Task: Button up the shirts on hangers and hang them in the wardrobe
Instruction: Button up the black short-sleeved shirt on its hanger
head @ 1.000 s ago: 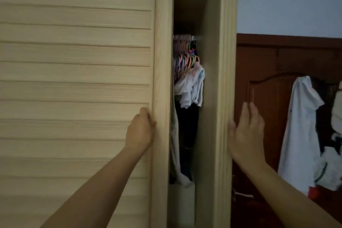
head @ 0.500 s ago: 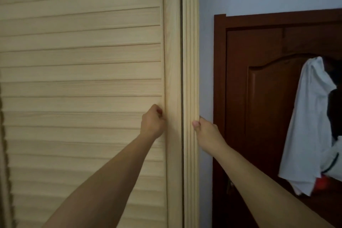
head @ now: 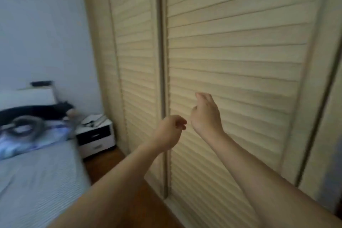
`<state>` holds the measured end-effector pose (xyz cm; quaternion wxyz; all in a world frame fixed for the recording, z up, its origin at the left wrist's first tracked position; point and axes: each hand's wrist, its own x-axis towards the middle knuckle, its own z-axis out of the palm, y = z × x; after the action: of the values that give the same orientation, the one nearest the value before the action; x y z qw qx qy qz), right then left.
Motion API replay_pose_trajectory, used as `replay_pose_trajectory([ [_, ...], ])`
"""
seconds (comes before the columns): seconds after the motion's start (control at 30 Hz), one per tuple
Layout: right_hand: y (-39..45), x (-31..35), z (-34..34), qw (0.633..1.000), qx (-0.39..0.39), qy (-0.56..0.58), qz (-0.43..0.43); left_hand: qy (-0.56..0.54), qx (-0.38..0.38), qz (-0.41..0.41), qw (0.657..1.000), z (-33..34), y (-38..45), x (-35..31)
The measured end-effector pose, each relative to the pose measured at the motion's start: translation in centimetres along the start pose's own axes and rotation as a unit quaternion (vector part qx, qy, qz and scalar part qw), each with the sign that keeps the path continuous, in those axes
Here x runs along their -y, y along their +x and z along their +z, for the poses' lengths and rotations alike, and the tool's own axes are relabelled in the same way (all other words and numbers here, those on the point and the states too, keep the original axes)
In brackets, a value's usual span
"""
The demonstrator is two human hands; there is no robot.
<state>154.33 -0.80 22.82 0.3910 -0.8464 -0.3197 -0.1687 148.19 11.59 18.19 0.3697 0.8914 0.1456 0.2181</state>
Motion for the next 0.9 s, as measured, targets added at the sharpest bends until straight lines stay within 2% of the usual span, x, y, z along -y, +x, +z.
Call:
replay_pose_trajectory([
  [0.1, -8.3, 10.0, 9.5, 0.979, 0.177, 0.043, -0.090, 0.028, -0.077, -0.161, 0.984, -8.3, -17.5, 10.2],
  [0.17, -16.9, 17.8, 14.2, 0.939, 0.297, 0.081, -0.152, 0.014, -0.156, -0.260, 0.953, -13.0, -30.4, 14.4],
  [0.23, -25.8, 25.1, 16.9, 0.890, 0.387, 0.121, -0.208, 0.021, -0.224, -0.338, 0.914, -18.1, -42.5, 16.3],
  [0.33, -38.5, 34.0, 18.2, 0.798, 0.499, 0.159, -0.299, 0.074, -0.322, -0.464, 0.822, -24.3, -60.7, 15.5],
  [0.37, -41.1, 35.9, 18.0, 0.775, 0.515, 0.164, -0.327, 0.085, -0.351, -0.489, 0.794, -25.7, -65.1, 14.8],
  [0.4, -45.3, 39.0, 17.2, 0.743, 0.533, 0.174, -0.366, 0.102, -0.386, -0.529, 0.748, -26.9, -71.9, 12.7],
  [0.47, -50.3, 43.8, 15.3, 0.700, 0.544, 0.183, -0.426, 0.127, -0.445, -0.577, 0.673, -27.7, -81.4, 8.9],
  [0.57, -58.2, 51.0, 11.0, 0.631, 0.526, 0.220, -0.526, 0.154, -0.533, -0.627, 0.547, -25.5, -92.9, 1.7],
  [0.63, -64.0, 54.2, 8.4, 0.575, 0.521, 0.247, -0.581, 0.166, -0.582, -0.638, 0.476, -22.8, -97.8, -1.7],
  [0.7, -69.3, 55.9, 6.3, 0.524, 0.534, 0.254, -0.613, 0.164, -0.598, -0.648, 0.442, -21.2, -101.2, -4.0],
  [0.8, -75.6, 56.9, 4.8, 0.461, 0.561, 0.214, -0.654, 0.150, -0.603, -0.660, 0.422, -20.1, -105.0, -5.2],
  [0.9, -80.4, 59.7, 5.4, 0.444, 0.586, 0.207, -0.645, 0.143, -0.608, -0.670, 0.402, -20.6, -108.6, -4.2],
])
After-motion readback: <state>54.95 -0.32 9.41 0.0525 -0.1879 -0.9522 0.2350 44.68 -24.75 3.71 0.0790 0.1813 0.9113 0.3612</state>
